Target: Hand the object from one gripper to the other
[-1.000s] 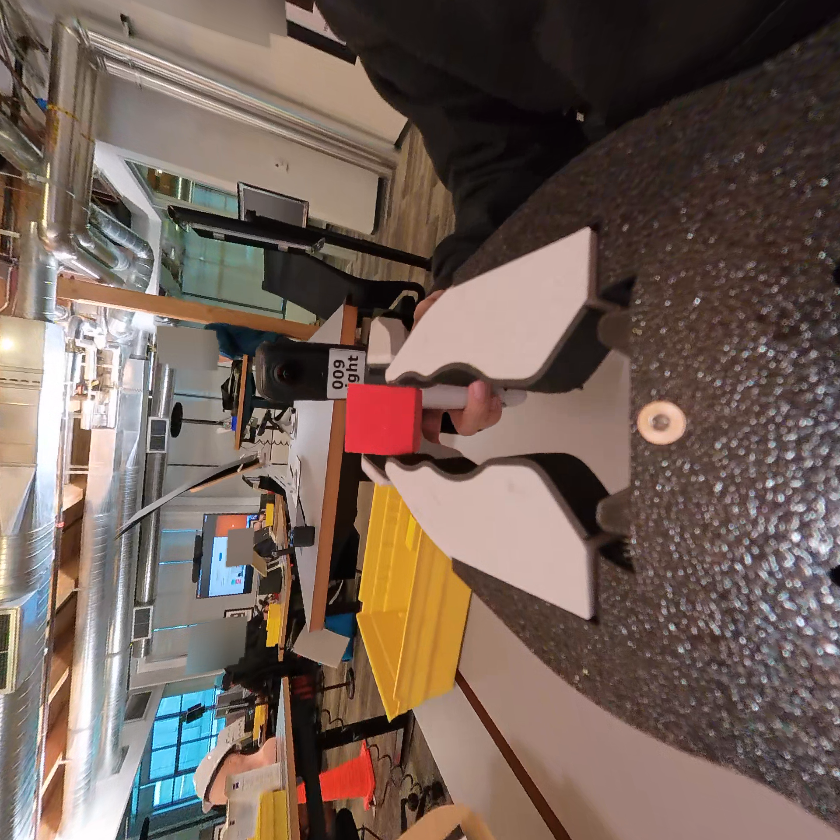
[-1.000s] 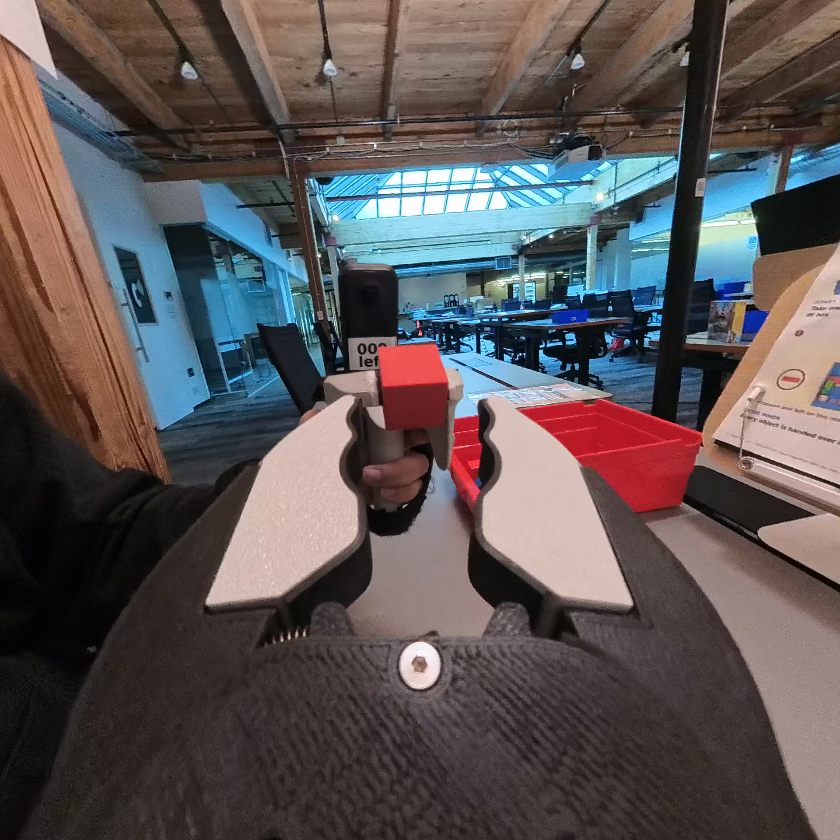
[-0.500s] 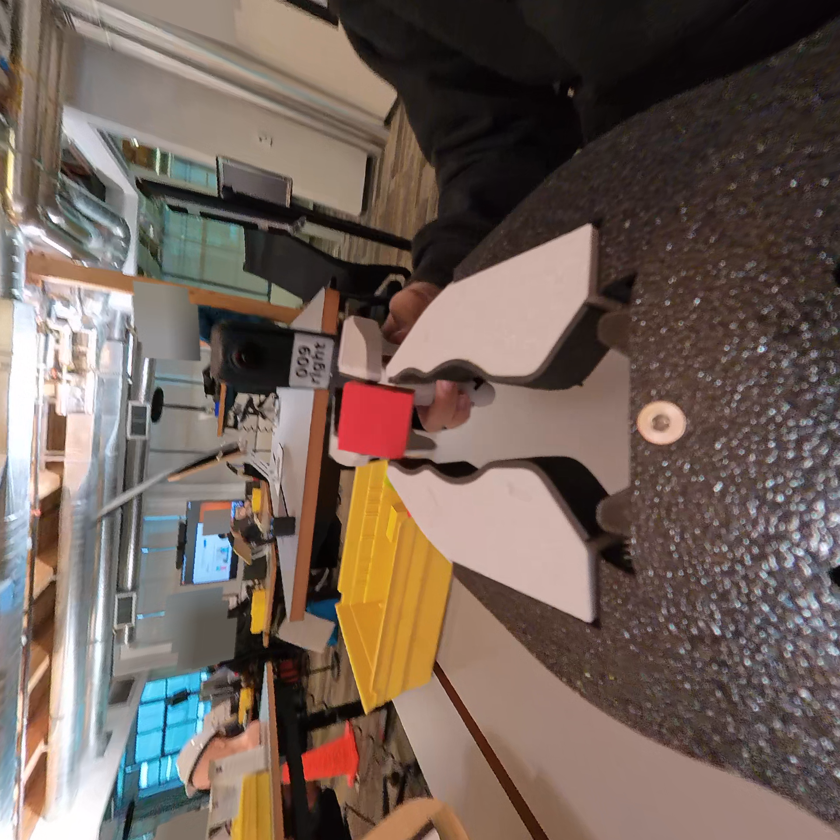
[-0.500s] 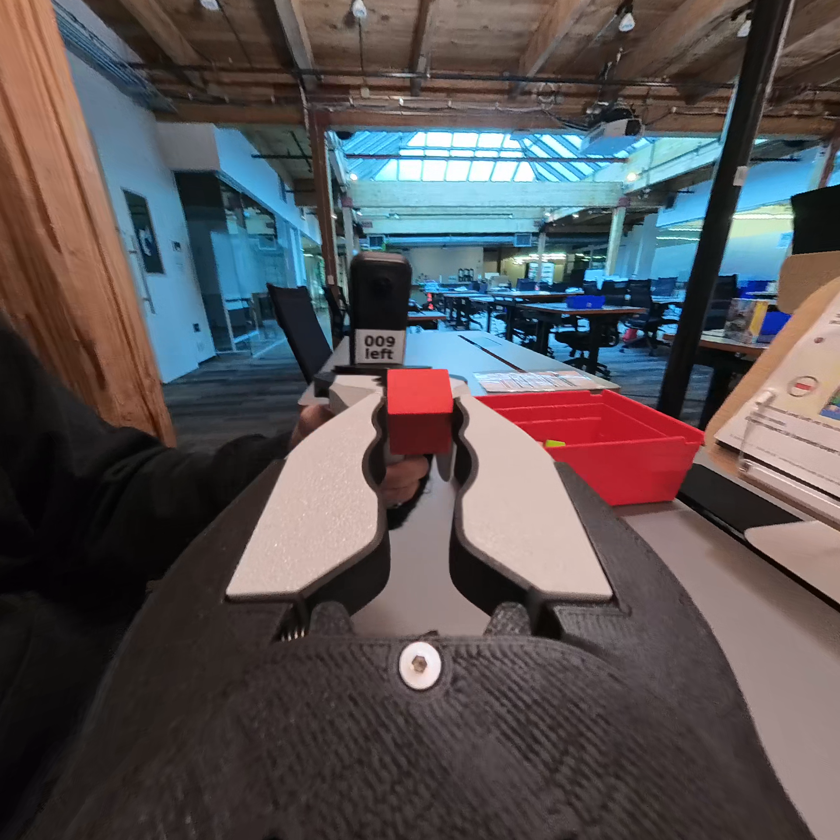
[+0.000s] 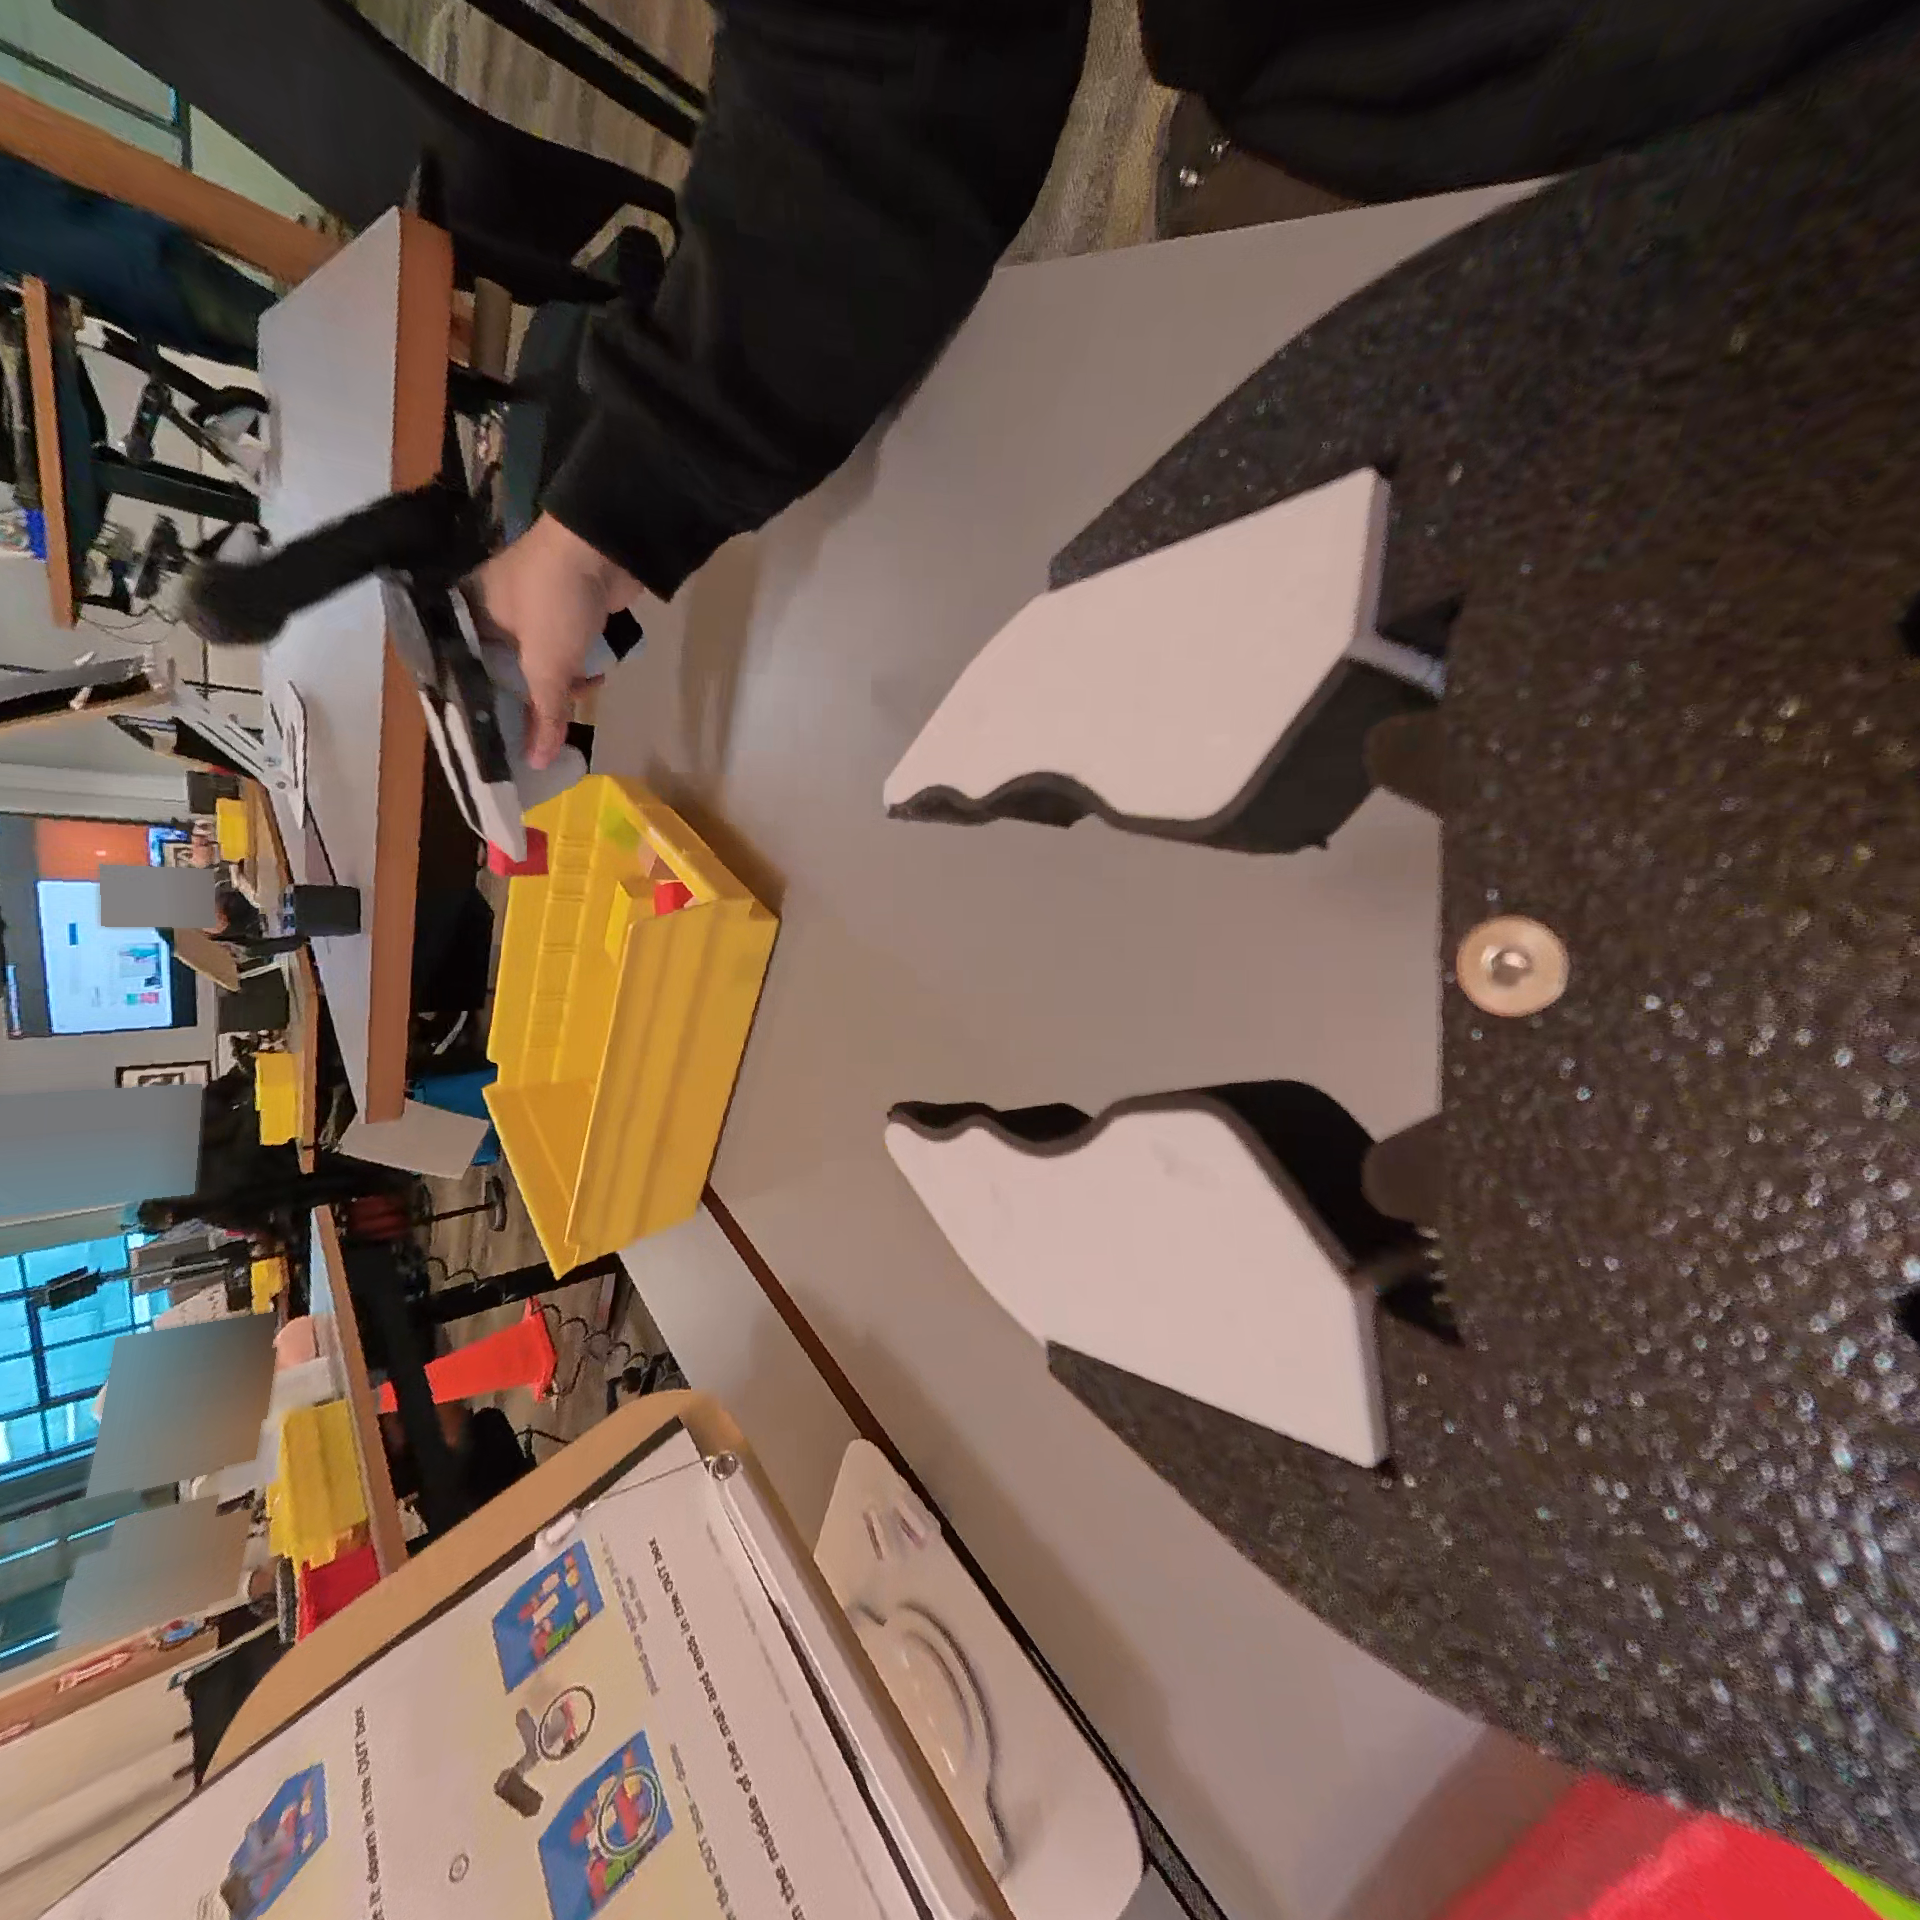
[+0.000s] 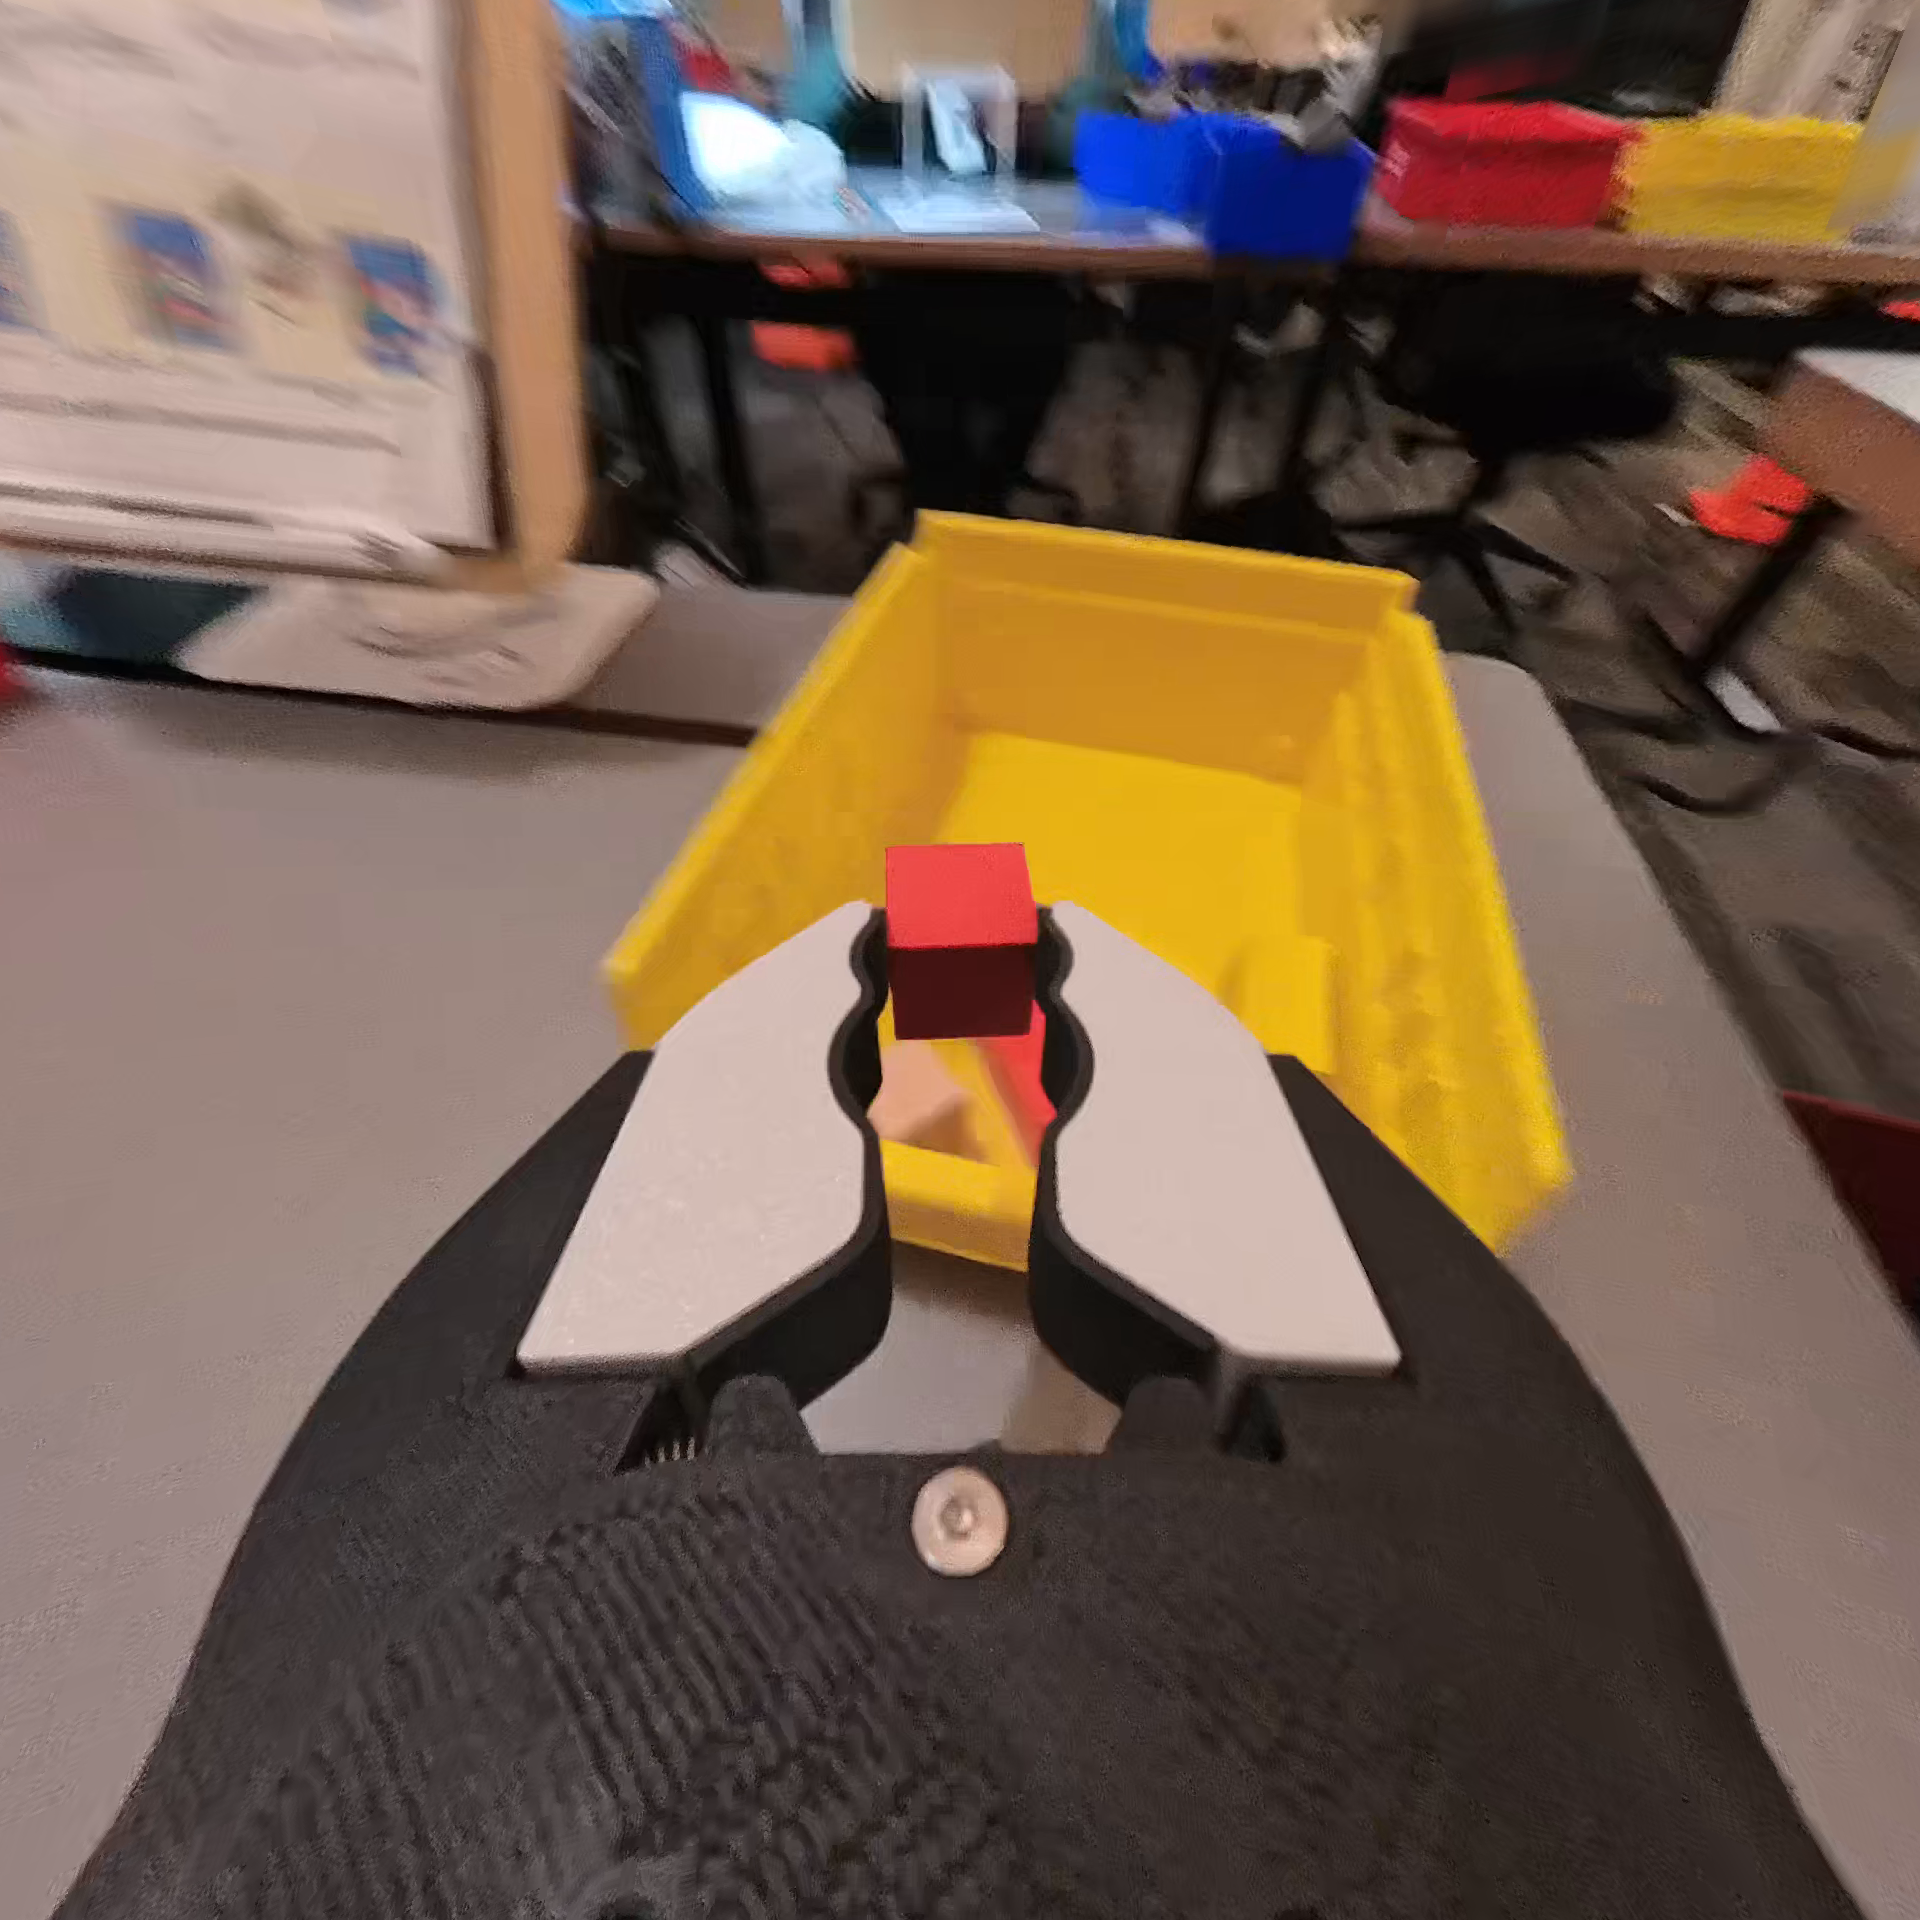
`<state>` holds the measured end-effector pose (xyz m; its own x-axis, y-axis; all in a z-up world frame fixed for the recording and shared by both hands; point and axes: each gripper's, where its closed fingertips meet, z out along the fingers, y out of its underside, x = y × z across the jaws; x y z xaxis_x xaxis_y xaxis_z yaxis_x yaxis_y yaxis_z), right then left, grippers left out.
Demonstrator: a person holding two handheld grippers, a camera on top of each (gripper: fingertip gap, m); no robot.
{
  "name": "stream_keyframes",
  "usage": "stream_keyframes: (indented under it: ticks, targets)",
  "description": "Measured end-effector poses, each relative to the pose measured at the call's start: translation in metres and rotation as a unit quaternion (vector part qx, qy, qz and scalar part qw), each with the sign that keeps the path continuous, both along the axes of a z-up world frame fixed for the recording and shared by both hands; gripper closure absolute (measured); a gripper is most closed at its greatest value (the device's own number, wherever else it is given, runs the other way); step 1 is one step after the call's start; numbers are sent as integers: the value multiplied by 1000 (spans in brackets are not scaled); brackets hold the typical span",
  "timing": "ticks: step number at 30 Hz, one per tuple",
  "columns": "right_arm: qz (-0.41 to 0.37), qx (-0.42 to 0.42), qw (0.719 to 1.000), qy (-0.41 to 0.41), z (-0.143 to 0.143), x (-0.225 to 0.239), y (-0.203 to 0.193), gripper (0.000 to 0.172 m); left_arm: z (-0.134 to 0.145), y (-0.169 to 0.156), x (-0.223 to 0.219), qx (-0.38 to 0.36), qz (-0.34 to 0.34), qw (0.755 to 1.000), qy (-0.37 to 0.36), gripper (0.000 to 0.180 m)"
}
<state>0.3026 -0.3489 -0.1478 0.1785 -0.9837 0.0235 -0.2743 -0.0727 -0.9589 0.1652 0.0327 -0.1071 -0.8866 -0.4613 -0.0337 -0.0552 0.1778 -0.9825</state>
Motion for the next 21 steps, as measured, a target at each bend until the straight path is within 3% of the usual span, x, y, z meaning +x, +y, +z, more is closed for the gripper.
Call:
stream_keyframes:
  ticks: [4,7,13,17,21]
  targets:
    - [-49,-60,994,77,-29,29,-43,145,2,10,0,-19,2,1000,6,133]
    - [-55,-93,987,120,-42,50,-53,145,-2,25,4,4,17,1000,13,131]
    - [-70,-135,975,164,-61,68,-56,144,6,93,17,56,131,990,-17,131]
    - [-76,-118,979,150,-57,60,-49,121,8,149,26,92,202,975,-29,131]
    - [-81,-128,982,115,-36,34,-38,93,-7,191,38,188,195,963,-15,127]
